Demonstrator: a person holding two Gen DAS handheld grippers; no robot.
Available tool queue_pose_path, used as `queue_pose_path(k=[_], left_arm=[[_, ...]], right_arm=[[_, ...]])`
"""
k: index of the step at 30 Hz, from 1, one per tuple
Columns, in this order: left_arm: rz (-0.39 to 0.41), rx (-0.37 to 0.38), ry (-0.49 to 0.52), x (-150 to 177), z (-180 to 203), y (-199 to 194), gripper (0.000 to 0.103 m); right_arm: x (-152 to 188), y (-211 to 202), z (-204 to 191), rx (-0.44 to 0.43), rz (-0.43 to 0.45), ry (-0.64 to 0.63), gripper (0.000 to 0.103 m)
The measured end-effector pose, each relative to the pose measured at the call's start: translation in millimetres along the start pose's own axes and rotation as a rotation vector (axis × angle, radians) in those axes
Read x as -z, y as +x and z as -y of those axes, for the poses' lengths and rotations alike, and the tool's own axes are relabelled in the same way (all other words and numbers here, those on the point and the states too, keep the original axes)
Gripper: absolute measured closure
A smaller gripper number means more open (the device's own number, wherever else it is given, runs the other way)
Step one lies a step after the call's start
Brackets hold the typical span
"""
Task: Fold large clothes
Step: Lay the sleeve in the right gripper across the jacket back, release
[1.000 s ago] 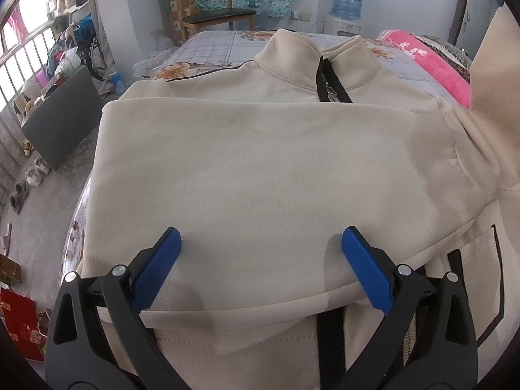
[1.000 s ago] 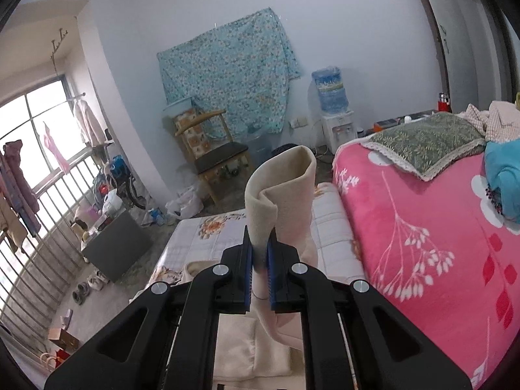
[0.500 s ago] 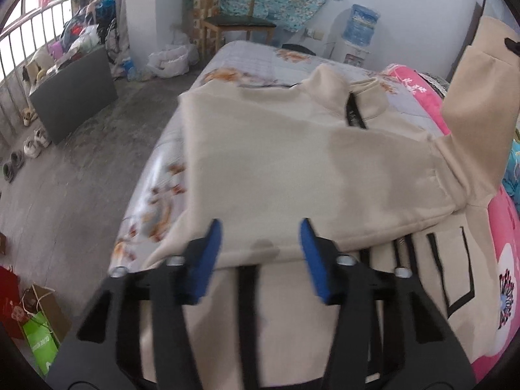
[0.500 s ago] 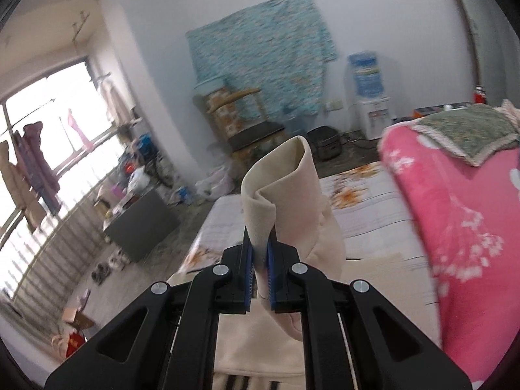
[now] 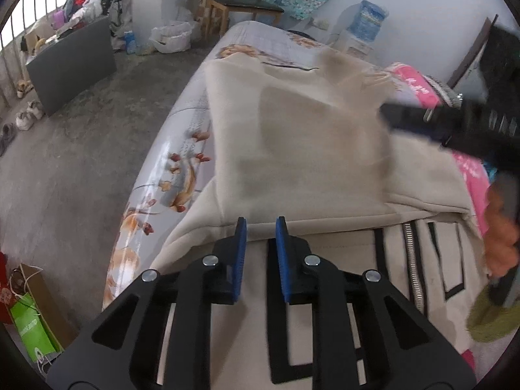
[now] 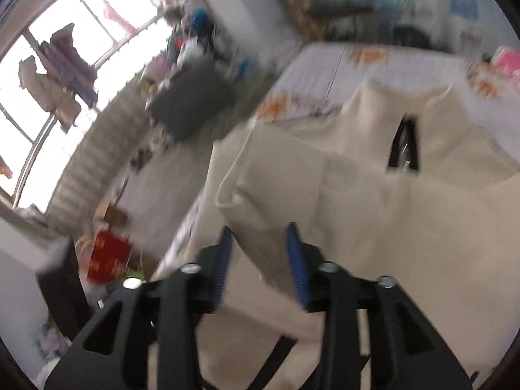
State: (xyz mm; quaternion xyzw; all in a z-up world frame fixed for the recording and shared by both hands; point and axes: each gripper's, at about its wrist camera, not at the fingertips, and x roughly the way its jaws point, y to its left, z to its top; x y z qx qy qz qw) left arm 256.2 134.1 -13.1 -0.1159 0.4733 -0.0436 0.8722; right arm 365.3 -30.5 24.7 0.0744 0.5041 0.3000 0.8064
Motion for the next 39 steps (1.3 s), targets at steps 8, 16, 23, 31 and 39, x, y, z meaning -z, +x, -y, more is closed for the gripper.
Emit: queue_pose_path(k=[8, 16, 23, 31, 39], left_arm=[[-0.027, 0.172, -0.089, -40, 18, 6, 0.052], [-0.057, 0.082, -0.167, -69, 21, 58, 0.052], [-0.076, 0.029, -0.17, -65, 19, 72, 0.052], [-0.068, -0.024, -0.141, -56, 30, 67, 0.05], [-0.08, -0.007, -0.182, -51, 20, 60, 0.05]], right_arm=[[24, -86, 76, 0.131, 0.113, 0.03, 0.045], [22, -91, 109, 0.194, 0.16, 0.186, 0.045], [-26, -91, 44, -0.068, 0.261, 0.259, 0.045], [-34, -107, 14, -0.245, 0.28, 0.263, 0.045], [-22, -88, 37, -0.402, 0.241, 0.434, 0.045]])
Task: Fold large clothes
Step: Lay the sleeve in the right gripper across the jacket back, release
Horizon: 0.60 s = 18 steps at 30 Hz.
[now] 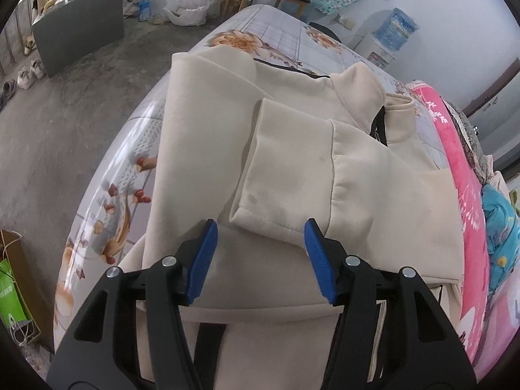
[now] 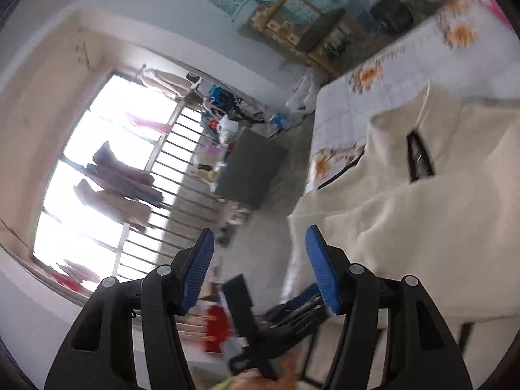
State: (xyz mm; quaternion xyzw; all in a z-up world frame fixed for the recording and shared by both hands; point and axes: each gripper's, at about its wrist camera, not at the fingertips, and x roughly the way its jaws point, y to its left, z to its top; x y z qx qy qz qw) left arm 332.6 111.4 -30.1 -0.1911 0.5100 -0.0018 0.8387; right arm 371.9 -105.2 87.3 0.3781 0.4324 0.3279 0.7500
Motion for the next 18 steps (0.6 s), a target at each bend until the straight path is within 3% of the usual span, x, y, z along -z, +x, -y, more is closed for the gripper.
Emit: queue_pose_path(k=[2, 4, 8, 10, 14, 18], left_arm=[[-0.008, -0.006, 0.004, 0, 1, -1, 0.05], [-0.011, -0.008, 0.011, 1, 2, -1, 0.05], [-0.006, 0.011, 0.012, 2, 1, -3, 0.049], [0.003, 0.041, 0.007, 0, -1, -5, 0.049], [0.043, 0.101, 0.011, -6, -3, -12, 0.042], [0.064, 0.098, -0.013, -16, -6, -11, 0.04]], right_arm=[[1, 7, 4, 0.003, -0.016, 0.006, 0.045], [2, 12, 8, 0.096, -0.011, -0.022, 0.045], [0, 3, 19, 0.15, -0.034, -0.085, 0.045], [2, -5, 24, 0.23, -0.045, -0.153, 0.045], [20, -28, 50, 0.493, -0.125, -0.328, 0.038], [40, -51, 78, 0.65, -0.154, -0.407, 0.038]])
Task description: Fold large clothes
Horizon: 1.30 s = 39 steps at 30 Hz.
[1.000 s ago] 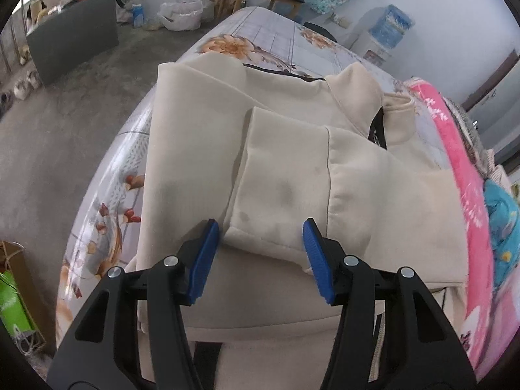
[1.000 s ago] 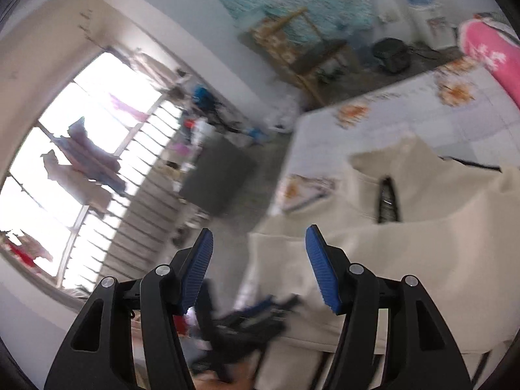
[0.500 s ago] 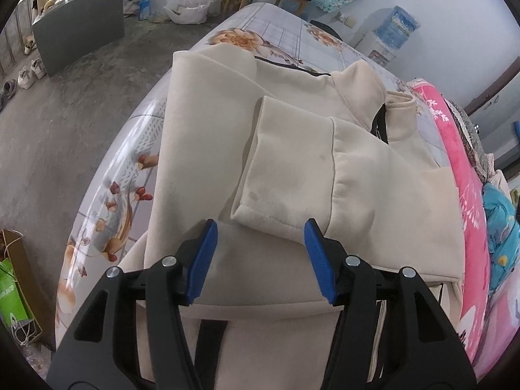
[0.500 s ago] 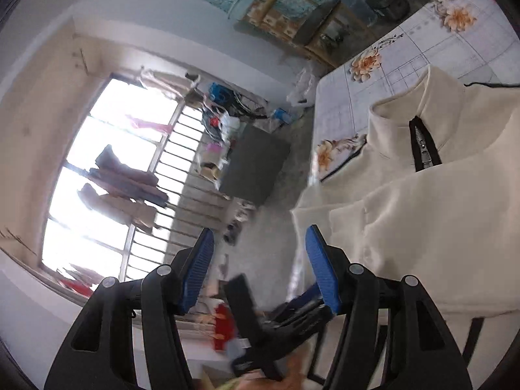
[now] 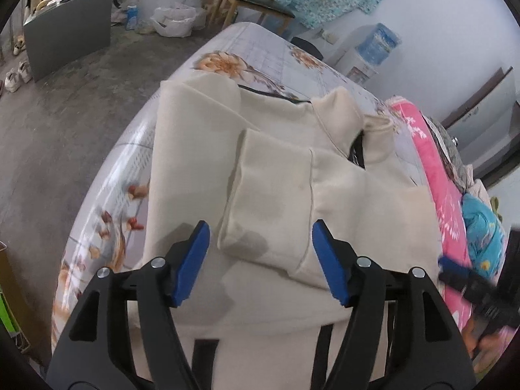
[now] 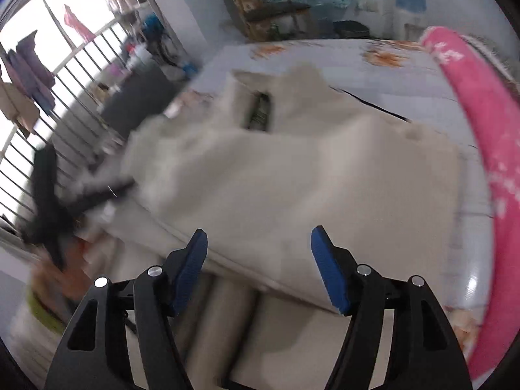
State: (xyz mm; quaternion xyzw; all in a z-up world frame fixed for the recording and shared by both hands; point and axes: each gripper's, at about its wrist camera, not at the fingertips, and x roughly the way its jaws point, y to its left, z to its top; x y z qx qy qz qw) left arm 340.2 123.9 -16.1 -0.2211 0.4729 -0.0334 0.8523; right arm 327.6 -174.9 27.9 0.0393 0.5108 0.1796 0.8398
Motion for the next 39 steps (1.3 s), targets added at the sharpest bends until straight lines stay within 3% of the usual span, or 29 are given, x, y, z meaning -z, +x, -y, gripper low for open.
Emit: queue_pose_path(k=[4, 6, 9, 12, 14, 20, 22, 27, 30, 33, 35, 39], left_arm=[[-0.014, -0.045, -0.066, -6, -9, 15, 0.042], [0.001, -0.077, -0.046, -6, -4, 17, 0.044], [-0.011, -0.131, 0.041, -4, 12, 25, 0.069], [0.004, -0.219, 0.133, 1, 27, 32, 0.078], [0.029, -0.27, 0.189, 3, 33, 30, 0.096], [0.202, -0.163, 0.258, -4, 45, -42, 0.098], [0.247, -0.167, 0.259, -5, 42, -62, 0.098], [0.16, -0.19, 0.216, -1, 14, -39, 0.098], [0.092, -0.161, 0.138, 9, -11, -18, 0.098], [0.097, -0.144, 0.132, 18, -17, -12, 0.098], [0.131, -0.126, 0.141, 18, -15, -20, 0.098], [0.257, -0.078, 0.172, 16, 0, -55, 0.098]], right_arm=[[15, -11, 30, 0.054, 0.043, 0.007, 0.038], [13, -18, 45, 0.057, 0.069, 0.035, 0.038], [7, -26, 77, 0.064, 0.093, 0.11, 0.038], [1, -22, 113, 0.057, 0.081, 0.22, 0.038], [-2, -14, 131, 0.055, 0.073, 0.286, 0.038], [1, -7, 155, 0.057, 0.083, 0.351, 0.038], [2, -3, 156, 0.058, 0.079, 0.345, 0.038], [-2, 12, 167, 0.066, 0.071, 0.365, 0.038], [-6, 20, 176, 0.045, 0.082, 0.398, 0.039], [-15, 24, 180, 0.058, 0.096, 0.403, 0.058], [-21, 24, 182, 0.069, 0.106, 0.404, 0.096], [-27, -1, 174, 0.056, 0.221, 0.372, 0.097]])
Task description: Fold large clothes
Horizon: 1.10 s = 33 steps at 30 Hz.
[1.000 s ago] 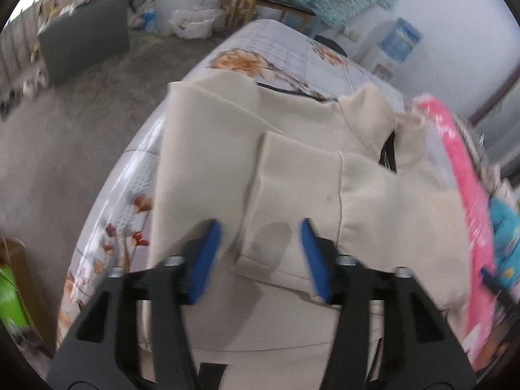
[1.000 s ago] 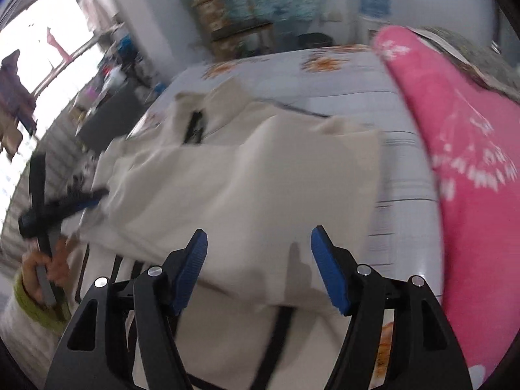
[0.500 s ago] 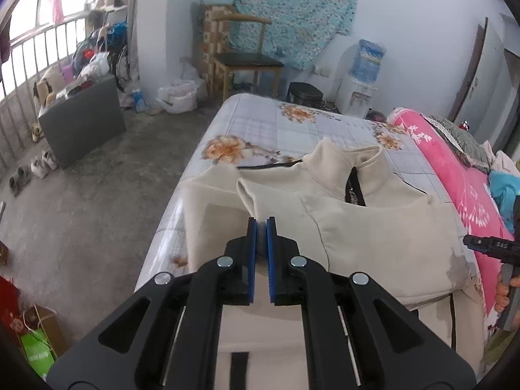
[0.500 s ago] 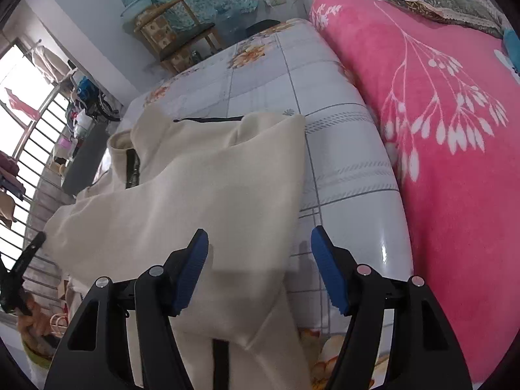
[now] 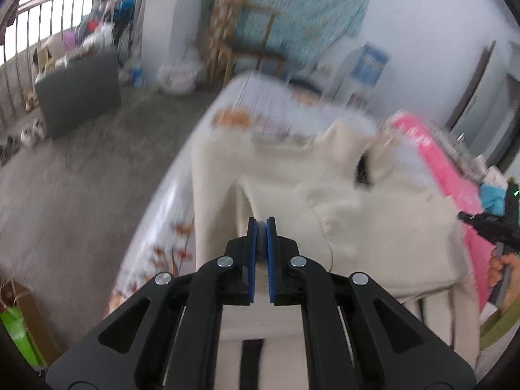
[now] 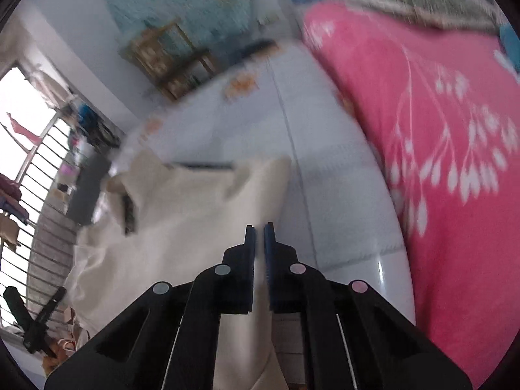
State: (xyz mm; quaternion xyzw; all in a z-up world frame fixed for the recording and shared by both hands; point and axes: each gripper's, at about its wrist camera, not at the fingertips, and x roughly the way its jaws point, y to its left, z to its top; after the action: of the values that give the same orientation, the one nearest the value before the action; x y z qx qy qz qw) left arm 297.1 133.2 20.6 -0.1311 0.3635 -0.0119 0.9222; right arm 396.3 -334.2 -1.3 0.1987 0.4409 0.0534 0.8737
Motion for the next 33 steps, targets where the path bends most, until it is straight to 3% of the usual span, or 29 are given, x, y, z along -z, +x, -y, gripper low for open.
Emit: queue_pose_path(k=[3, 7, 10, 12, 14, 18, 19, 22, 26, 30, 32, 33], left_arm=[[-0.007, -0.037, 0.027, -3, 4, 2, 0.098], [-0.184, -0.07, -0.006, 20, -7, 43, 0.098], [-0.184, -0.068, -0.007, 31, -10, 41, 0.098], [-0.18, -0.081, 0.005, 34, -9, 38, 0.098], [-0.185, -0.103, 0.016, 33, -6, 41, 0.098], [-0.175, -0.149, 0.049, 32, 3, 39, 0.095], [-0.165, -0.146, 0.049, 32, 3, 36, 0.094], [-0.119, -0.137, 0.069, 32, 8, 18, 0.082], [-0.094, -0.087, 0.14, 39, 26, -4, 0.062], [-0.155, -0.079, 0.163, 53, 38, -15, 0.045], [-0.156, -0.076, 0.183, 65, 41, -29, 0.029], [-0.153, -0.079, 0.197, 73, 43, -37, 0.027]], right_arm=[[0, -2, -10, 0.031, 0.038, -0.067, 0.097], [3, 22, 2, 0.042, -0.041, -0.03, 0.097], [8, 25, 8, 0.016, -0.058, 0.003, 0.096], [7, 25, 7, 0.011, -0.071, -0.011, 0.09], [6, 26, 3, 0.036, -0.076, -0.047, 0.075], [5, 8, -7, 0.103, -0.049, -0.12, 0.064], [7, 1, -9, 0.104, -0.042, -0.137, 0.055], [23, -35, -27, 0.128, -0.004, -0.249, 0.042], [75, -67, -52, 0.146, -0.027, -0.427, 0.04], [124, -87, -54, 0.187, -0.038, -0.431, 0.04], [155, -103, -51, 0.176, -0.032, -0.39, 0.04], [168, -108, -48, 0.168, -0.037, -0.364, 0.04]])
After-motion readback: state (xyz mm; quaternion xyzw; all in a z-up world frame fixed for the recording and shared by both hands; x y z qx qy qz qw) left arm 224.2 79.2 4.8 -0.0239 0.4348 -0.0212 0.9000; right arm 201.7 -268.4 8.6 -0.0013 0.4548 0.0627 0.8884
